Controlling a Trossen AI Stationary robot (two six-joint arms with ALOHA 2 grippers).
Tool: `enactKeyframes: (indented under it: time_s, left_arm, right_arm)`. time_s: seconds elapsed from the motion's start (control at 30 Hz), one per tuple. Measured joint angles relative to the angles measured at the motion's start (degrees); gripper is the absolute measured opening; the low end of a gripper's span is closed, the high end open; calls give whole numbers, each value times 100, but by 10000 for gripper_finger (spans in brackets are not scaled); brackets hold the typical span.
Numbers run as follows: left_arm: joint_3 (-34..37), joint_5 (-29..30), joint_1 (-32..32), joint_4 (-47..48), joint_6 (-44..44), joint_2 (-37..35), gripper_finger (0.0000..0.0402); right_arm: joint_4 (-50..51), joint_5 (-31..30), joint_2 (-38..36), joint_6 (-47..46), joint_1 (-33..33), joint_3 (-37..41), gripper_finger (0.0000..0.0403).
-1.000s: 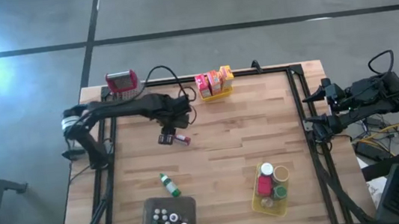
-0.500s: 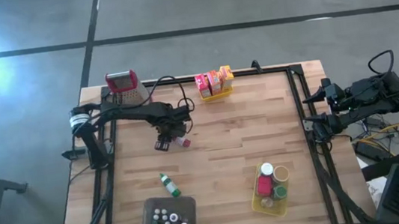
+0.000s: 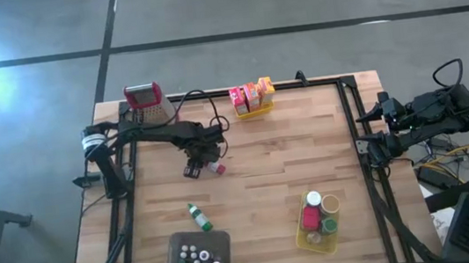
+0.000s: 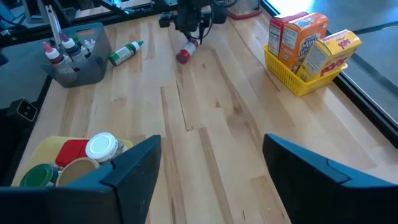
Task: Pick & Place Kitchen Items
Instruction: Put the red food coloring bottle into the black bin
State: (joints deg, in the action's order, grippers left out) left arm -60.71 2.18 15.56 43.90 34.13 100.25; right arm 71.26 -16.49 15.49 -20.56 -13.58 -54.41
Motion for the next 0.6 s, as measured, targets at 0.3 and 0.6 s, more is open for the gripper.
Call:
enactKeyframes:
  time_s: [0.3, 0.6]
  left_arm:
    - [0, -160, -217, -271, 552, -2, 138]
    - [0, -154, -462, -741, 798, -5, 138]
  right_arm:
    - [0, -2, 0, 0, 0, 0, 251]
    - [0, -1, 0, 0, 0, 0, 229]
